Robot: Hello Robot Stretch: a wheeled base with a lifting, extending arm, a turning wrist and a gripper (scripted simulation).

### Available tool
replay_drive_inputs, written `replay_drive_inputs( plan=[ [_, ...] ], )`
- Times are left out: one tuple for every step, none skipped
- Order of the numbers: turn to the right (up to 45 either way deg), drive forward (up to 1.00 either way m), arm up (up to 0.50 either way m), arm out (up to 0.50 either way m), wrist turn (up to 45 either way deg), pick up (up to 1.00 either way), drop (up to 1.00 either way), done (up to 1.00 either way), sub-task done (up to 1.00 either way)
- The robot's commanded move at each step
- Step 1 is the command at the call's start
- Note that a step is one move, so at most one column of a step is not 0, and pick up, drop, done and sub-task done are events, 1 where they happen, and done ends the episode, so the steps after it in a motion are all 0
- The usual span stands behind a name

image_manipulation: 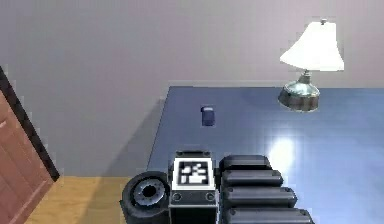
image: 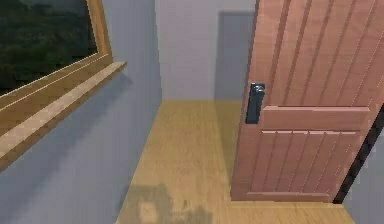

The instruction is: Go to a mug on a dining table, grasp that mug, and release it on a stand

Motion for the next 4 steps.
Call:
replay_drive_inputs(
  plan=[
    [3.0, 0.0, 0.0, 0.0, 0.0, 0.0, 0.0, 0.0, 0.0],
    [0.0, 1.0, 0.0, 0.0, 0.0, 0.0, 0.0, 0.0, 0.0],
    [6.0, 0.0, 0.0, 0.0, 0.0, 0.0, 0.0, 0.0, 0.0],
    [0.0, 0.4, 0.0, 0.0, 0.0, 0.0, 0.0, 0.0, 0.0]
  ],
)
